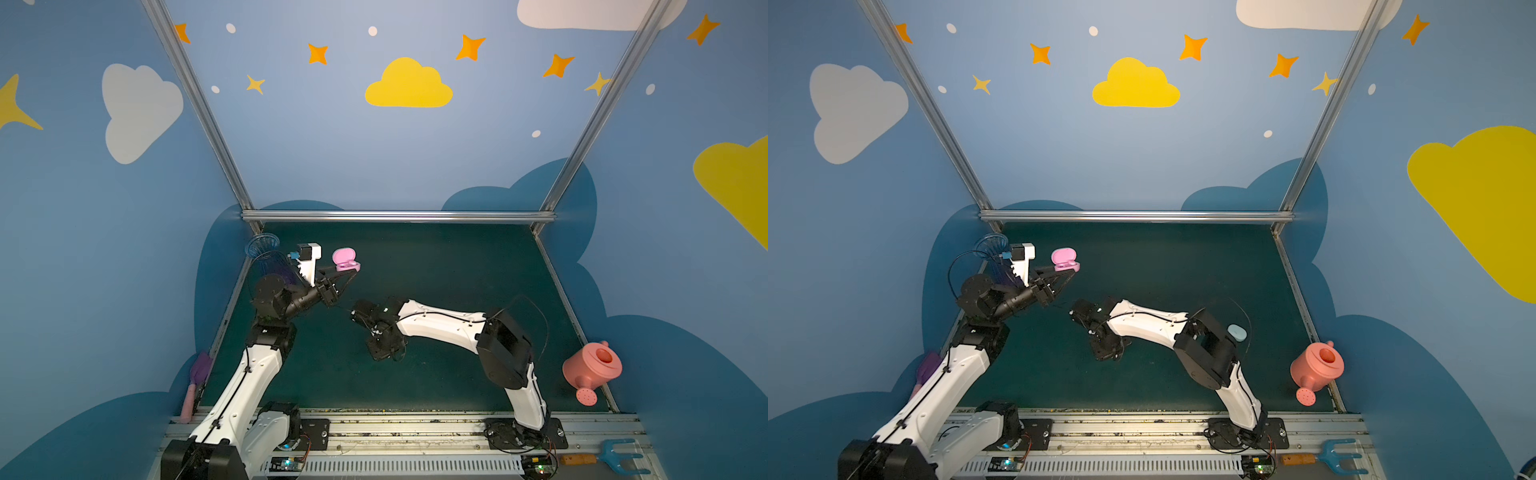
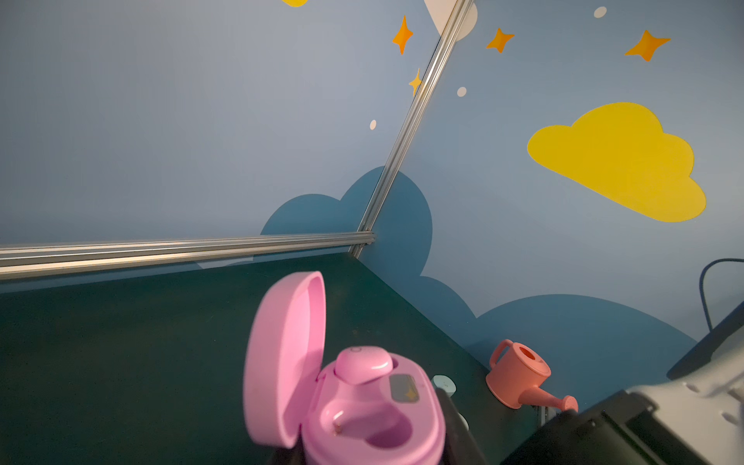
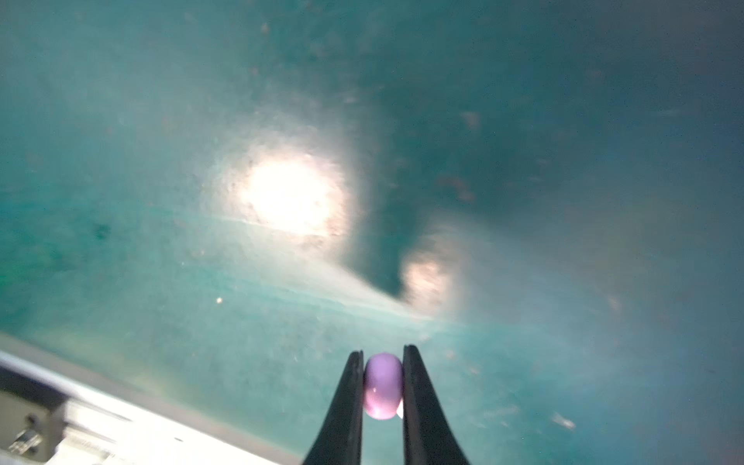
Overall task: Insert wireless bluetooth earbuds into charging case
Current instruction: Pick up the wireless bluetooth earbud from the bottom-center of the table, then insert the wireless bluetooth earbud into the charging case.
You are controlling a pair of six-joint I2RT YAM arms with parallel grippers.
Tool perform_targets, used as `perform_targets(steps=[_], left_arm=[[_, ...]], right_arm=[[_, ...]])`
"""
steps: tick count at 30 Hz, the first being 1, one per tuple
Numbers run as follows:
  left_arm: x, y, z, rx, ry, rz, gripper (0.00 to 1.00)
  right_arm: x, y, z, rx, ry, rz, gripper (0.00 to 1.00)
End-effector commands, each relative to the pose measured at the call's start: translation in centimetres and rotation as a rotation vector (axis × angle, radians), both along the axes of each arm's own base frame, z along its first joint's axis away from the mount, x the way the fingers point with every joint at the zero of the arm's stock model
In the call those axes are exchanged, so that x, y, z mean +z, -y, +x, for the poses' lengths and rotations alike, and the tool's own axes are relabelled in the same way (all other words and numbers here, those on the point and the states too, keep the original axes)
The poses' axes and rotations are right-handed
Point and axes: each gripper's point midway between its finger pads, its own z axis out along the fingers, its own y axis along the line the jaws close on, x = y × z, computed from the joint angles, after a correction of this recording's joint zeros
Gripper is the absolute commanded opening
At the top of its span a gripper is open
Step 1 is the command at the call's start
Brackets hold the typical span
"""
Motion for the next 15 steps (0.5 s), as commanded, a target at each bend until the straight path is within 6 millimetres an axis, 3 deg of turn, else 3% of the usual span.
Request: perform_targets(steps=[1,8,15], left_arm=[[-0.3,0.7,-0.8,-0.034,0.014,0.022,0.09],[-1.2,3.0,-1.6,-0.095,0.016,0.055,0.09],[-2.0,5.6,-2.4,-0.138,0.040,0.070,0.09]], right_arm=[[1.9,0.6,0.9,-0.012,0.018,0.062,0.14],[6.4,3.0,2.9,-0.069,0.034,0.190,0.13],[12.6,5.9,4.3,-0.134,0.065,0.373,0.13]])
